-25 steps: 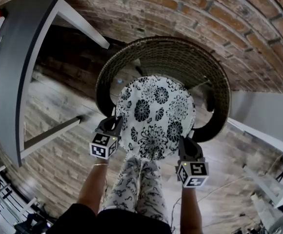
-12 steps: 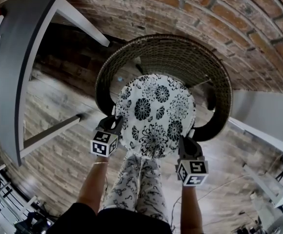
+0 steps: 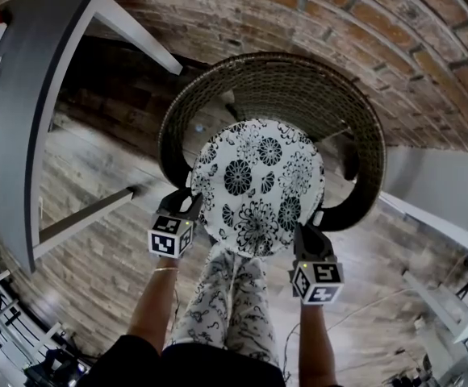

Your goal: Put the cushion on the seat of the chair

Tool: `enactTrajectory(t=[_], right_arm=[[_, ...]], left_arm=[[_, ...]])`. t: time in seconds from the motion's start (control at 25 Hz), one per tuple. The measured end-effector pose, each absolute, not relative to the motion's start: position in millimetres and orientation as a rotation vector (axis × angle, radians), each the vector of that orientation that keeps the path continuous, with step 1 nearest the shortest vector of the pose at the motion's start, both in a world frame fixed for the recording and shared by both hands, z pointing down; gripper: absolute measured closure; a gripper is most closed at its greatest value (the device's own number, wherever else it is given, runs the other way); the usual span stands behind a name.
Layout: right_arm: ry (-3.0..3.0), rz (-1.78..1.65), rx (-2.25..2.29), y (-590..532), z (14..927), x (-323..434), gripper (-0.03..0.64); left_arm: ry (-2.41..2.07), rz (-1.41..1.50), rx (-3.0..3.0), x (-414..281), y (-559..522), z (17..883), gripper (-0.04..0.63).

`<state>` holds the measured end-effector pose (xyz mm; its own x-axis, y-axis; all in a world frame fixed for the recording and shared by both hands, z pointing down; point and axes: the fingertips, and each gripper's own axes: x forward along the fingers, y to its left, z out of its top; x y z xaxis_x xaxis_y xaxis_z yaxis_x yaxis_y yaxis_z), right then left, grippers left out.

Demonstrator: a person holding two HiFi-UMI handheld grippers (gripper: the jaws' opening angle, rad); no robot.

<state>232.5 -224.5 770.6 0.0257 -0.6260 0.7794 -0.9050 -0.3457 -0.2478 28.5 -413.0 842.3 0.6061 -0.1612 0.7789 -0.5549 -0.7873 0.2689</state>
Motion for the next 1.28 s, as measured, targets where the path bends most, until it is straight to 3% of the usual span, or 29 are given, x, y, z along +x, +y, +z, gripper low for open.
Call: enactTrajectory(t=[1.0, 1.28], right_arm=[[-1.383, 1.267, 1.958, -193.5, 824.6, 249.4, 0.607], [-1.266, 1.346, 1.998, -175.1, 850.3, 258.4, 0.607]], left_arm=[[-0.514, 0.918, 2.364, 45.6, -395.4, 820.4, 0.486], [-0.53, 0.886, 2.37, 46.2, -396.2, 815.1, 0.561]])
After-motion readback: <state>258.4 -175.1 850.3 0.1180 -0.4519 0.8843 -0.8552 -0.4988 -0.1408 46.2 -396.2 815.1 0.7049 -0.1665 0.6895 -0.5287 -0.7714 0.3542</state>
